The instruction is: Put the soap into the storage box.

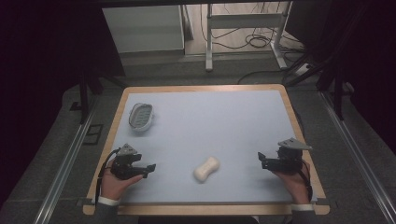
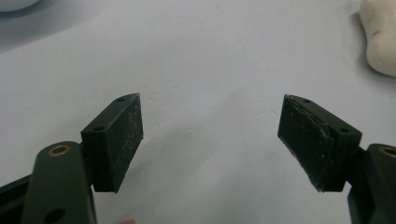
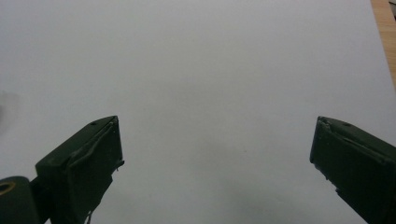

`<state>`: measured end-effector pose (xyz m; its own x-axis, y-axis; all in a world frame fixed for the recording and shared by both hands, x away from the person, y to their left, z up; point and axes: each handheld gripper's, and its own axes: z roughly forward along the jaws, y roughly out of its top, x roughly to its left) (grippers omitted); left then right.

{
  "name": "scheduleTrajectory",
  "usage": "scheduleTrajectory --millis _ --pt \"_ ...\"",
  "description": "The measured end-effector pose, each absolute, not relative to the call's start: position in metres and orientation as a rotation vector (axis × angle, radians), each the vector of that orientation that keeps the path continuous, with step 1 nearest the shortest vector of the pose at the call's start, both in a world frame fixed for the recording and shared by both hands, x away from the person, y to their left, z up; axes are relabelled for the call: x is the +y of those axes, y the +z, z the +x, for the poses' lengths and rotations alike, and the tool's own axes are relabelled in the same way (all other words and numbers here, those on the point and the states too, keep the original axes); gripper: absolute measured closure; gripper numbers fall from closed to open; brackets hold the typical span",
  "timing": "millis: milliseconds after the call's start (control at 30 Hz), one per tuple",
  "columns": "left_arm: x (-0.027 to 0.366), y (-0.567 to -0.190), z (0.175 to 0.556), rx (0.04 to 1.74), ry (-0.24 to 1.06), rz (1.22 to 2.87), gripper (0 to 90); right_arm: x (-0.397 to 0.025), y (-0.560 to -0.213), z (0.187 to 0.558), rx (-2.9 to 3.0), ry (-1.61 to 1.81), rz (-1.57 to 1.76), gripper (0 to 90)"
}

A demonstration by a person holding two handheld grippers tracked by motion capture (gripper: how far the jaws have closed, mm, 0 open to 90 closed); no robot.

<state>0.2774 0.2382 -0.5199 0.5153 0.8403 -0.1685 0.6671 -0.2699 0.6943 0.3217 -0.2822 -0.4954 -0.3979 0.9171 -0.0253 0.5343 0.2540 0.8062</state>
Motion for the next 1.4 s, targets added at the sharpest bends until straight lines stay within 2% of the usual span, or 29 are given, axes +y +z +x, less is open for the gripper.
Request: scheduleTrajectory --millis 567,733,1100,1400 --pt "0.241 -0.522 0.273 1.255 0.328 2.008 23.2 -0.281 -0.489 0.322 2.063 1.061 1.291 5.4" --pt "0.244 -0.522 0.272 1.273 0.293 1.978 23.1 -0.285 -0.491 0.325 2.060 1.054 1.303 5.8" --pt "0.244 -0.521 0.272 1.302 0.284 2.025 24.0 -0.283 -0.490 0.322 2.073 1.077 1.263 6.4" --pt "0.240 -0.502 0.276 1.309 0.298 2.065 23.6 -0.291 -0.486 0.320 2.036 1.084 1.275 6.4"
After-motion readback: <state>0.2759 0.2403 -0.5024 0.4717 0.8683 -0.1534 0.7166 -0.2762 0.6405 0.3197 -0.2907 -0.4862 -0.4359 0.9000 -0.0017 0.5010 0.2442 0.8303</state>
